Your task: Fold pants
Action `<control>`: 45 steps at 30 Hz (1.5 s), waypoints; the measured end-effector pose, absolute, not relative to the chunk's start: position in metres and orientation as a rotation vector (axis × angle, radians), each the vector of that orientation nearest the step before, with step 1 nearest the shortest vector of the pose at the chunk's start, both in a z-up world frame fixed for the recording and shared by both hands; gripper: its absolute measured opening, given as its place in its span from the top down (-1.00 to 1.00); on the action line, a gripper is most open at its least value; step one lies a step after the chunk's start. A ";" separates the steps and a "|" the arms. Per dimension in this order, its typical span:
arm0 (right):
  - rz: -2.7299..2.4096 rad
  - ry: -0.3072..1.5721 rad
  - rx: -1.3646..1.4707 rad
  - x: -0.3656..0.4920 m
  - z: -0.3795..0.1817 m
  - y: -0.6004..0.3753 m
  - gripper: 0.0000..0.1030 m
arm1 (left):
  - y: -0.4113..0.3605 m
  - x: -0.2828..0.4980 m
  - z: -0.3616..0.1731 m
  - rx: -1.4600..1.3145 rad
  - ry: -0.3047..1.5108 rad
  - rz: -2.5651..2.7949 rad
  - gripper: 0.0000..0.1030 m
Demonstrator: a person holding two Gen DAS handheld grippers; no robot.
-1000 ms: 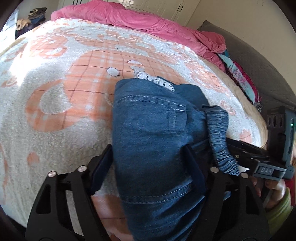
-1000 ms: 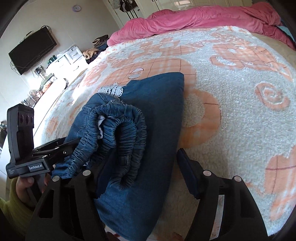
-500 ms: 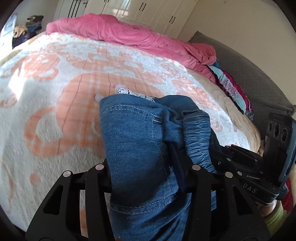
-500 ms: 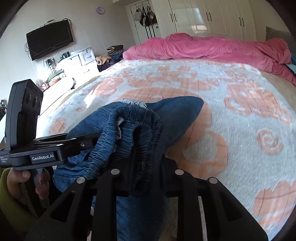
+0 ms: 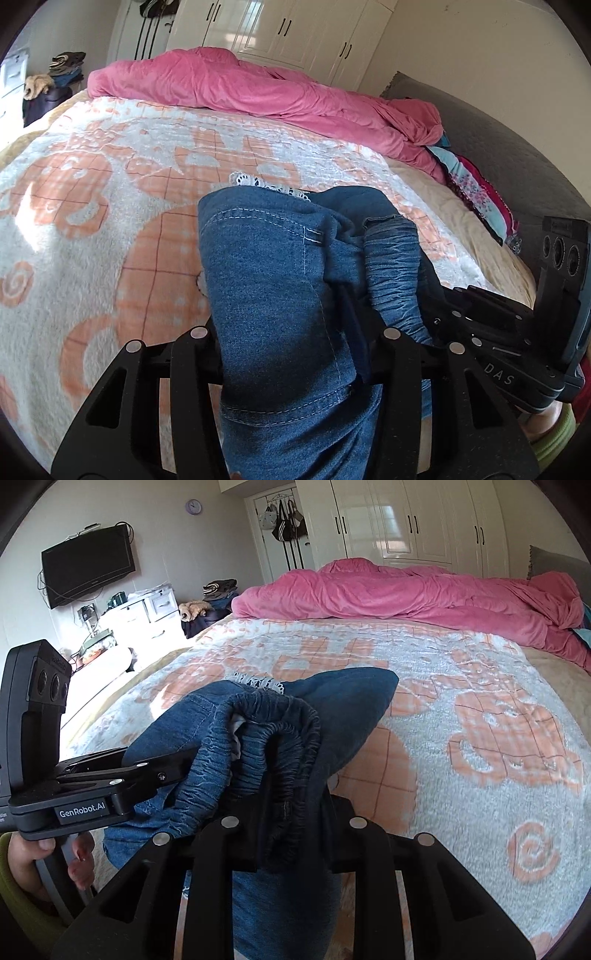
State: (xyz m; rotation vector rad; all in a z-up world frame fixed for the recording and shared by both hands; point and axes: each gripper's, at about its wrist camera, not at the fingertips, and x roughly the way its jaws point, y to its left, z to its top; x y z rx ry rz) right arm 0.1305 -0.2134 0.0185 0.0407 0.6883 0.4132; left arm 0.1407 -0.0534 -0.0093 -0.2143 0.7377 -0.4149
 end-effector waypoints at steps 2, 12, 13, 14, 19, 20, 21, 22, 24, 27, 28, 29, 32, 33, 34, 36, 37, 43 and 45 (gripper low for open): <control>0.409 0.698 0.040 0.139 0.015 -0.212 0.58 | -0.053 0.146 -0.013 -0.209 0.744 -0.408 0.25; 0.383 0.790 0.066 0.163 -0.020 -0.208 0.54 | -0.049 0.167 -0.045 -0.216 0.811 -0.388 0.17; 0.378 0.802 0.073 0.163 -0.024 -0.208 0.49 | -0.048 0.167 -0.048 -0.213 0.815 -0.383 0.12; 0.369 0.811 0.079 0.163 -0.027 -0.209 0.45 | -0.048 0.168 -0.050 -0.213 0.820 -0.379 0.04; 0.327 0.848 0.103 0.165 -0.039 -0.219 0.18 | -0.043 0.172 -0.067 -0.232 0.860 -0.345 -0.34; 0.320 0.853 0.111 0.166 -0.040 -0.222 0.11 | -0.042 0.172 -0.069 -0.239 0.864 -0.348 -0.35; 0.313 0.859 0.119 0.166 -0.043 -0.223 0.09 | -0.041 0.172 -0.070 -0.236 0.862 -0.349 -0.35; 0.310 0.862 0.123 0.166 -0.044 -0.224 0.05 | -0.041 0.171 -0.070 -0.233 0.861 -0.349 -0.35; 0.304 0.861 0.126 0.165 -0.044 -0.225 0.04 | -0.040 0.171 -0.070 -0.236 0.858 -0.348 -0.36; 0.287 0.847 0.103 0.161 -0.039 -0.224 -0.10 | -0.037 0.166 -0.065 -0.250 0.855 -0.344 -0.52; 0.274 0.834 0.092 0.157 -0.035 -0.225 -0.13 | -0.036 0.163 -0.061 -0.250 0.850 -0.342 -0.54; 0.272 0.823 0.089 0.154 -0.032 -0.227 -0.13 | -0.035 0.160 -0.056 -0.246 0.839 -0.341 -0.54; 0.259 0.778 0.096 0.141 -0.017 -0.232 -0.49 | -0.033 0.149 -0.041 -0.244 0.801 -0.338 -0.59; 0.258 0.763 0.098 0.136 -0.013 -0.234 -0.51 | -0.031 0.143 -0.034 -0.241 0.783 -0.333 -0.72; 0.258 0.745 0.099 0.130 -0.006 -0.236 -0.51 | -0.030 0.139 -0.029 -0.239 0.771 -0.327 -0.78; 0.256 0.723 0.100 0.119 0.004 -0.239 -0.53 | -0.025 0.126 -0.017 -0.245 0.744 -0.317 -0.81; 0.251 0.708 0.104 0.114 0.010 -0.241 -0.66 | -0.024 0.121 -0.013 -0.247 0.736 -0.316 -0.81; 0.233 0.623 0.136 0.080 0.039 -0.252 -0.87 | -0.021 0.087 0.006 -0.215 0.709 -0.303 -0.81; 0.234 0.613 0.140 0.071 0.045 -0.253 -0.89 | -0.021 0.075 0.010 -0.203 0.706 -0.297 -0.81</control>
